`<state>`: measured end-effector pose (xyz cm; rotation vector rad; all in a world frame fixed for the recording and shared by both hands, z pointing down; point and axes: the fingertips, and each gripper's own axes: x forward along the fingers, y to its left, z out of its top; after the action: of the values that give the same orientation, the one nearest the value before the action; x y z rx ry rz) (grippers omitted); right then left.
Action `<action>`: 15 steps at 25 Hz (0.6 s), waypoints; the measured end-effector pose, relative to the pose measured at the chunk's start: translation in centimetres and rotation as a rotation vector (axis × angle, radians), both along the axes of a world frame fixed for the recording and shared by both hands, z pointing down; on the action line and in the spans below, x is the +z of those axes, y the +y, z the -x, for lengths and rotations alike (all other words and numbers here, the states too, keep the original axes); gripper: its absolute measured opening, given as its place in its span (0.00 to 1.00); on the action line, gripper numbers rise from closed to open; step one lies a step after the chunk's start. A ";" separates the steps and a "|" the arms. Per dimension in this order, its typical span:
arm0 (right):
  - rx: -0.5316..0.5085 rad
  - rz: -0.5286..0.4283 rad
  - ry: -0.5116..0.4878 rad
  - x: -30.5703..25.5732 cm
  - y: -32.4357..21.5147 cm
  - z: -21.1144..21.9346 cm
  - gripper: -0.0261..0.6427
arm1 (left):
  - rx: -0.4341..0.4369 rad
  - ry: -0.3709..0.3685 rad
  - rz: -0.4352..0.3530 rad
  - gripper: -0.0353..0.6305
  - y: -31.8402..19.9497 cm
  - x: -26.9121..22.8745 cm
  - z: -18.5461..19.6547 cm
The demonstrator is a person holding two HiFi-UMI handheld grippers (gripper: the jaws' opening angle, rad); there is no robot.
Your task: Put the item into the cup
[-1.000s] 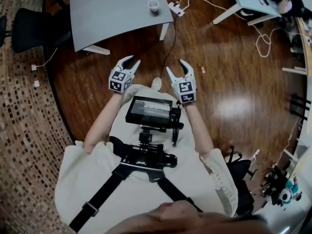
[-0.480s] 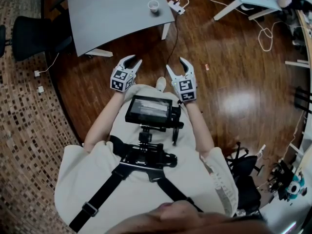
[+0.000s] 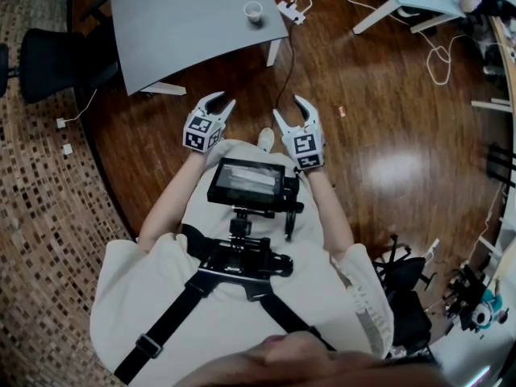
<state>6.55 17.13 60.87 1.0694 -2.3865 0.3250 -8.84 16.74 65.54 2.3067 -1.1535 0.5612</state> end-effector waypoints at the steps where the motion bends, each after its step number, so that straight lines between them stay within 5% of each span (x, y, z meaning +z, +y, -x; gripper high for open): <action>1: -0.001 -0.005 -0.001 -0.3 -0.1 0.0 0.45 | 0.001 -0.001 0.002 0.24 0.0 0.1 -0.1; 15: 0.030 0.003 0.006 1.1 0.0 -2.6 0.45 | 0.013 -0.003 0.019 0.24 0.0 1.2 -1.5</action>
<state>9.18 17.10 61.94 1.1048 -2.3659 0.3360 -7.30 16.71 66.70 2.2992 -1.1307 0.5776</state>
